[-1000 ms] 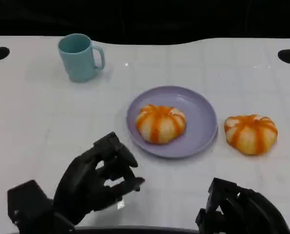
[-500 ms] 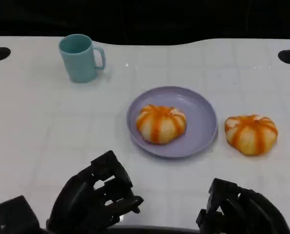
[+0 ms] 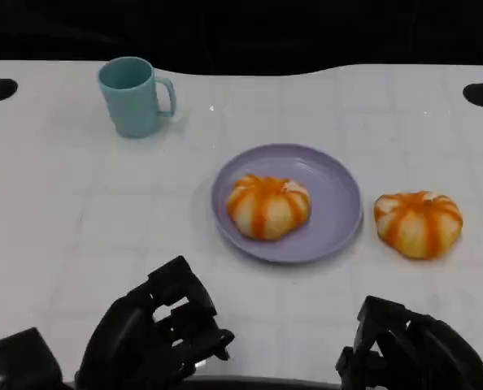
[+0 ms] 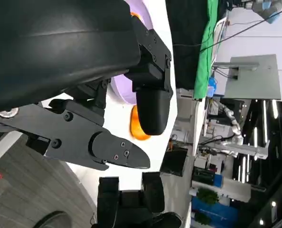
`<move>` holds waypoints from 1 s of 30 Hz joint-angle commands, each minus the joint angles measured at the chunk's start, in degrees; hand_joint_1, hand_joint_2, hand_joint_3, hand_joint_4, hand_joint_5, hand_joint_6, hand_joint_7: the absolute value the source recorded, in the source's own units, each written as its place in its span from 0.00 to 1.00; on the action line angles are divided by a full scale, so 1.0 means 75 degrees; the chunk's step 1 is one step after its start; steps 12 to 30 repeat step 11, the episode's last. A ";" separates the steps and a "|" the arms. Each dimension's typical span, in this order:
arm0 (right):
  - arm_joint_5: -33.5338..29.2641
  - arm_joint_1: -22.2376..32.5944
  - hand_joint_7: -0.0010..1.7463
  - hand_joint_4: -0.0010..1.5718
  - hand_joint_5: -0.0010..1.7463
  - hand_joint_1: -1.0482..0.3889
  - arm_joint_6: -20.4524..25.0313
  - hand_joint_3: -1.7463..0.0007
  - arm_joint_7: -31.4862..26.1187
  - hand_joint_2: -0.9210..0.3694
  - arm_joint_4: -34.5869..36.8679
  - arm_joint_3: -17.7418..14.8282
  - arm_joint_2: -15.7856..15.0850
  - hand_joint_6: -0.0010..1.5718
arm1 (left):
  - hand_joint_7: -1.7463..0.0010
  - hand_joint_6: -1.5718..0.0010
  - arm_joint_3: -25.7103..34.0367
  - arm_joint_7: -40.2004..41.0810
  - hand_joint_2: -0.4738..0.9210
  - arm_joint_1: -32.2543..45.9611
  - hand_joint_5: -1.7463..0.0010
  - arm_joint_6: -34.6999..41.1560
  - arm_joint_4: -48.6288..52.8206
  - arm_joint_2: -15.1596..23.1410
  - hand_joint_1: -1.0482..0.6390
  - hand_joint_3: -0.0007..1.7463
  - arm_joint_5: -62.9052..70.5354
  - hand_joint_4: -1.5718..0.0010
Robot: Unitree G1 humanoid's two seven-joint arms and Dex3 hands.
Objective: Grasp the bread from the table and place it into the plate.
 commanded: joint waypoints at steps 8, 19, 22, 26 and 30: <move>0.0024 0.0006 0.78 0.54 0.93 0.23 -0.0195 0.86 0.0076 0.00 0.0019 -0.0077 -0.0109 0.48 | 0.00 0.72 0.0138 -0.0270 0.96 0.0064 0.00 0.0068 0.0044 -0.0009 0.45 0.05 -0.0084 0.59; 0.0023 0.0023 0.78 0.54 0.93 0.23 -0.0148 0.86 0.0046 0.00 -0.0015 -0.0058 -0.0105 0.48 | 0.00 0.72 0.0146 -0.0317 0.96 0.0090 0.00 0.0105 0.0015 -0.0001 0.44 0.05 -0.0079 0.59; 0.0023 0.0023 0.78 0.54 0.93 0.23 -0.0148 0.86 0.0046 0.00 -0.0015 -0.0058 -0.0105 0.48 | 0.00 0.72 0.0146 -0.0317 0.96 0.0090 0.00 0.0105 0.0015 -0.0001 0.44 0.05 -0.0079 0.59; 0.0023 0.0023 0.78 0.54 0.93 0.23 -0.0148 0.86 0.0046 0.00 -0.0015 -0.0058 -0.0105 0.48 | 0.00 0.72 0.0146 -0.0317 0.96 0.0090 0.00 0.0105 0.0015 -0.0001 0.44 0.05 -0.0079 0.59; 0.0023 0.0023 0.78 0.54 0.93 0.23 -0.0148 0.86 0.0046 0.00 -0.0015 -0.0058 -0.0105 0.48 | 0.00 0.72 0.0146 -0.0317 0.96 0.0090 0.00 0.0105 0.0015 -0.0001 0.44 0.05 -0.0079 0.59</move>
